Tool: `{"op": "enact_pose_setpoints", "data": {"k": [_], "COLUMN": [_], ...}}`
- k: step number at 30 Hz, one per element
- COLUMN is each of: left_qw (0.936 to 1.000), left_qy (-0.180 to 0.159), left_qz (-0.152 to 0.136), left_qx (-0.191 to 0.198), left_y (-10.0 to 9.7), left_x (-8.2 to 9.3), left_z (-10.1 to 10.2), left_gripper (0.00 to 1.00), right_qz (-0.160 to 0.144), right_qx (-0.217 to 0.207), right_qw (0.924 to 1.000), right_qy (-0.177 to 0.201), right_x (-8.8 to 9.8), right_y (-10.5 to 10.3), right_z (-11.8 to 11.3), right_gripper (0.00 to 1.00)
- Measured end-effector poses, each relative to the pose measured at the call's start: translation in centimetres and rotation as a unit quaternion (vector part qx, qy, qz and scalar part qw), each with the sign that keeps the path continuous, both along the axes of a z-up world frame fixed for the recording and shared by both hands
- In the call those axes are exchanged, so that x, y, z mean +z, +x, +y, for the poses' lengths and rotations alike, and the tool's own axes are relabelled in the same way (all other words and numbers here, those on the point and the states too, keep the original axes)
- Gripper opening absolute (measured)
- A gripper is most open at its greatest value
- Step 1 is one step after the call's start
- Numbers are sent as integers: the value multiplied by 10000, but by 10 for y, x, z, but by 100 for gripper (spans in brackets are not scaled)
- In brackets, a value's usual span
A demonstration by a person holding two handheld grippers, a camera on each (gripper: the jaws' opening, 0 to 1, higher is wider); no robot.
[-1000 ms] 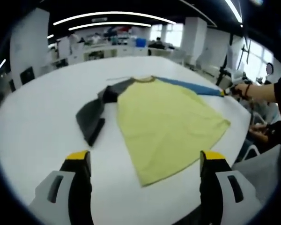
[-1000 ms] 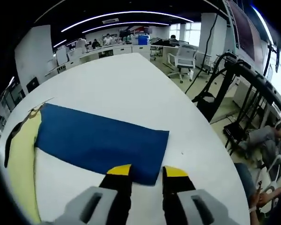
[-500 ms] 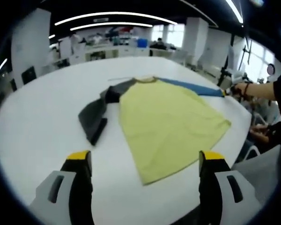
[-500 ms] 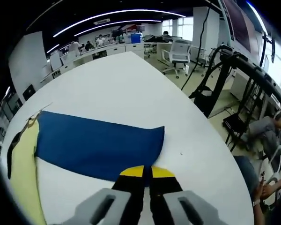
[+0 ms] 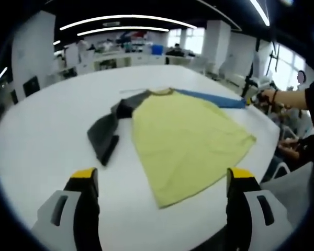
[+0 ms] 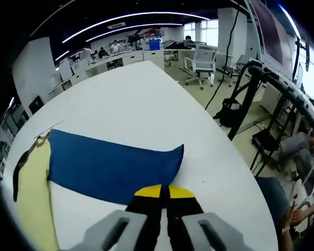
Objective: Fold the garment on the visible template until the final outline fits inside the template.
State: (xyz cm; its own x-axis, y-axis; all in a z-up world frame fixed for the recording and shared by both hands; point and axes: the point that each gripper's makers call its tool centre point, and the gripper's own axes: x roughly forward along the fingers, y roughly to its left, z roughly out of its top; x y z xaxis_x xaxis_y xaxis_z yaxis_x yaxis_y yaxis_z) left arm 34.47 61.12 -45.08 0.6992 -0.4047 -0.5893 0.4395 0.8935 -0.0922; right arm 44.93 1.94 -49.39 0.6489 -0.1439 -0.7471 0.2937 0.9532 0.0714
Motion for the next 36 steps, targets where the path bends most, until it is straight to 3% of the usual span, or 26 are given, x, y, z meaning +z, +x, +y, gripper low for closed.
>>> {"op": "enact_pose_setpoints", "data": {"k": [6,13,18,22,36], "left_qw": [9999,10000,9998,9999,9997], "left_qy": [-35,-28,99,-22,-67], "left_qz": [106,22,-32,-60,-106], "left_qx": [-18,-47,-148,-146,-210], "left_y": [-4,-4,-6,-7,-9], "left_x": [2,9,10,11,12], "left_z": [1,4,4,4,7], "left_gripper": [99,99,99,99,99], "right_qz": [-59,-54,-122,-183,-217], "right_qx": [142,399,564,735,1251], "right_qw": [9998,9989,9981,9971,9919], "right_qy": [-117,-227,-192,-74,42], "right_x": [15,26,34,39,40], "right_y": [7,17,25,31,60], "right_z": [10,25,39,56,104], "right_gripper": [0,0,0,0,0]}}
